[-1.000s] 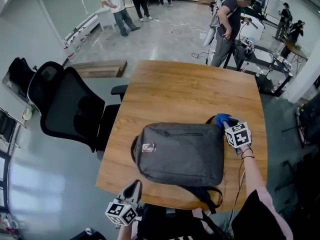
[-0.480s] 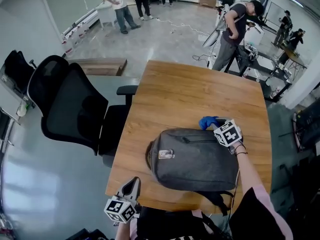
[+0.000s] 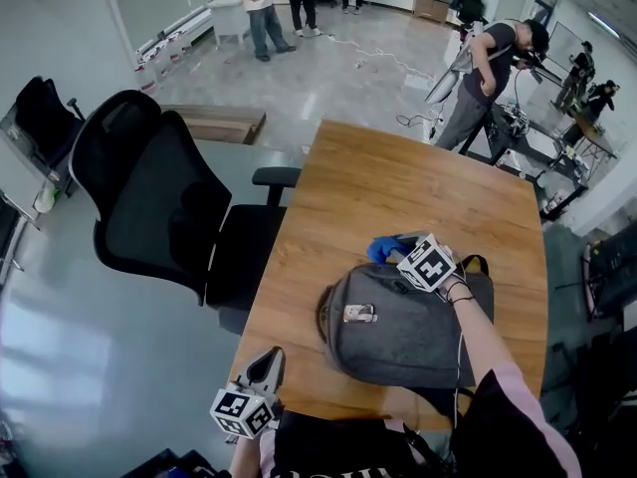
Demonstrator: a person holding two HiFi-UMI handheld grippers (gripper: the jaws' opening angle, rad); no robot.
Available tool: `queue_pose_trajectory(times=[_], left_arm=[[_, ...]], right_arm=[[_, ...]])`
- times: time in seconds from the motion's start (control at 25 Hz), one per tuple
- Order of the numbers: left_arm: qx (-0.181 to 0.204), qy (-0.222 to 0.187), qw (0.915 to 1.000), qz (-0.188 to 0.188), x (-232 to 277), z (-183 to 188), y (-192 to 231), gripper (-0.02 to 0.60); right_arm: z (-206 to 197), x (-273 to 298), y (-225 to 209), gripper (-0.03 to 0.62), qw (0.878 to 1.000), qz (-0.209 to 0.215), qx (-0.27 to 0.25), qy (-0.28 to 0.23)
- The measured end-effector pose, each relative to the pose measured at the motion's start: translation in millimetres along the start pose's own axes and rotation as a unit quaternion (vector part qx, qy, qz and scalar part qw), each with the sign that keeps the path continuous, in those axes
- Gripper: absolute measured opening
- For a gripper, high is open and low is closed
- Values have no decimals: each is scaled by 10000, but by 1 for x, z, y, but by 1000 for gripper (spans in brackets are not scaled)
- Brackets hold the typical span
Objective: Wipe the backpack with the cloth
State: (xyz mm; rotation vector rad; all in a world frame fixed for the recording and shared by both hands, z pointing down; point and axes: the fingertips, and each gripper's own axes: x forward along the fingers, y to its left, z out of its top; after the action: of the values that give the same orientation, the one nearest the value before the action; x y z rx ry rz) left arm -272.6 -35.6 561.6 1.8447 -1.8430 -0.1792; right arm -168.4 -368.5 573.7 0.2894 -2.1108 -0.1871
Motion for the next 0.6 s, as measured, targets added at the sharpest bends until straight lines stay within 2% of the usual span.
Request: queue_pose_trajectory(times=[0.28, 0.6], left_arm=[[-126, -77, 9999, 75, -9, 3, 15, 1], [-175, -128, 9997, 117, -20, 1, 26, 2]], right_arm=[[51, 28, 50, 63, 9984, 398, -388, -40], [63, 34, 85, 63, 9948, 442, -871, 278]])
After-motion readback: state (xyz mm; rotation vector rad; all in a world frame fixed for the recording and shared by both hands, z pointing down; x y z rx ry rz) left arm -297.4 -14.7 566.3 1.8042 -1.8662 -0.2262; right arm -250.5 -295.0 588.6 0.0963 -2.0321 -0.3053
